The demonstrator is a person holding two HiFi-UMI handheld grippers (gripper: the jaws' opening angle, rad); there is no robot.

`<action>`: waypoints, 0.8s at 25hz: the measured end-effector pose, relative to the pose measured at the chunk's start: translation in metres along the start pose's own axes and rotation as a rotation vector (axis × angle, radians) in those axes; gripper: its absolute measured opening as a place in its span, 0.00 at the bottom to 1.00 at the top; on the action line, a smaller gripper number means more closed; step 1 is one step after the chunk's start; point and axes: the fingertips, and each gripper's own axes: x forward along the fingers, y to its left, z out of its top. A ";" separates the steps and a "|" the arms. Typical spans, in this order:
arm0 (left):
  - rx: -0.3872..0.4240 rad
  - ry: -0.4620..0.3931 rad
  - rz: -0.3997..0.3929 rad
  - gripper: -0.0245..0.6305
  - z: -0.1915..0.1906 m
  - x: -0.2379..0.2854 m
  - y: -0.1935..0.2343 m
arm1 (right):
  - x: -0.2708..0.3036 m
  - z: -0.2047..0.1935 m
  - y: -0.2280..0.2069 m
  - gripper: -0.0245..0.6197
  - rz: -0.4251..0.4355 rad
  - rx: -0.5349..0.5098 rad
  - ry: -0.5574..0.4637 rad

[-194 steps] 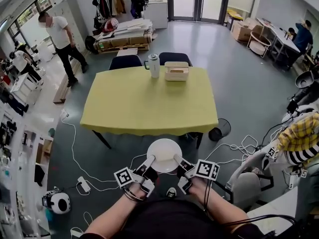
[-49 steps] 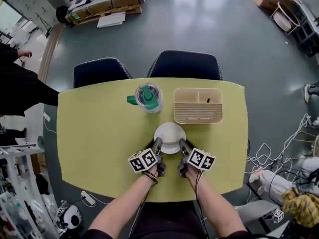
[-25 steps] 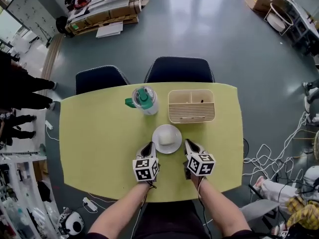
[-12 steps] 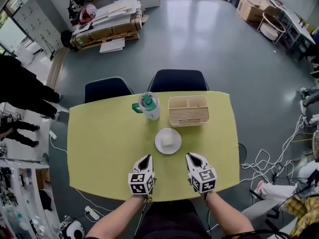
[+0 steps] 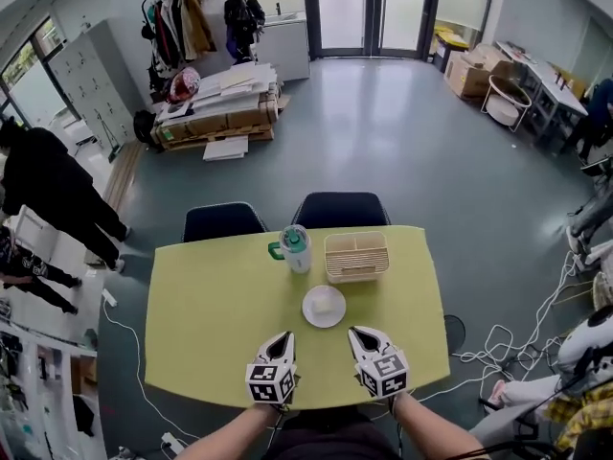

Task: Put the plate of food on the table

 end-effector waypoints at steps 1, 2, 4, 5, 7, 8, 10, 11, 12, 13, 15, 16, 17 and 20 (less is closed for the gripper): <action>-0.003 -0.008 -0.007 0.05 0.005 -0.006 -0.004 | -0.005 0.005 0.006 0.05 0.008 -0.007 -0.006; -0.003 -0.019 -0.016 0.05 0.010 -0.012 -0.008 | -0.009 0.011 0.011 0.05 0.015 -0.010 -0.011; 0.007 -0.039 -0.037 0.05 0.021 -0.023 -0.018 | -0.019 0.021 0.018 0.05 0.026 -0.007 -0.019; 0.015 -0.048 -0.047 0.05 0.026 -0.028 -0.023 | -0.023 0.026 0.022 0.05 0.030 -0.006 -0.020; 0.031 -0.065 -0.063 0.05 0.036 -0.040 -0.031 | -0.032 0.035 0.031 0.06 0.039 -0.012 -0.025; 0.037 -0.073 -0.069 0.05 0.040 -0.045 -0.035 | -0.036 0.041 0.036 0.06 0.046 -0.017 -0.031; 0.037 -0.088 -0.084 0.05 0.047 -0.051 -0.041 | -0.043 0.052 0.045 0.06 0.065 -0.027 -0.049; 0.033 -0.094 -0.093 0.05 0.050 -0.054 -0.044 | -0.046 0.057 0.049 0.06 0.077 -0.031 -0.063; 0.029 -0.100 -0.103 0.05 0.053 -0.057 -0.047 | -0.049 0.062 0.054 0.06 0.089 -0.034 -0.079; 0.027 -0.107 -0.113 0.05 0.055 -0.061 -0.050 | -0.053 0.067 0.059 0.06 0.100 -0.039 -0.096; 0.032 -0.119 -0.131 0.05 0.060 -0.070 -0.056 | -0.060 0.078 0.069 0.06 0.119 -0.052 -0.127; 0.035 -0.126 -0.139 0.05 0.063 -0.074 -0.058 | -0.064 0.084 0.073 0.06 0.128 -0.059 -0.142; 0.037 -0.133 -0.146 0.05 0.066 -0.078 -0.061 | -0.067 0.090 0.077 0.05 0.139 -0.063 -0.157; 0.043 -0.157 -0.161 0.05 0.072 -0.086 -0.068 | -0.076 0.101 0.086 0.05 0.170 -0.064 -0.198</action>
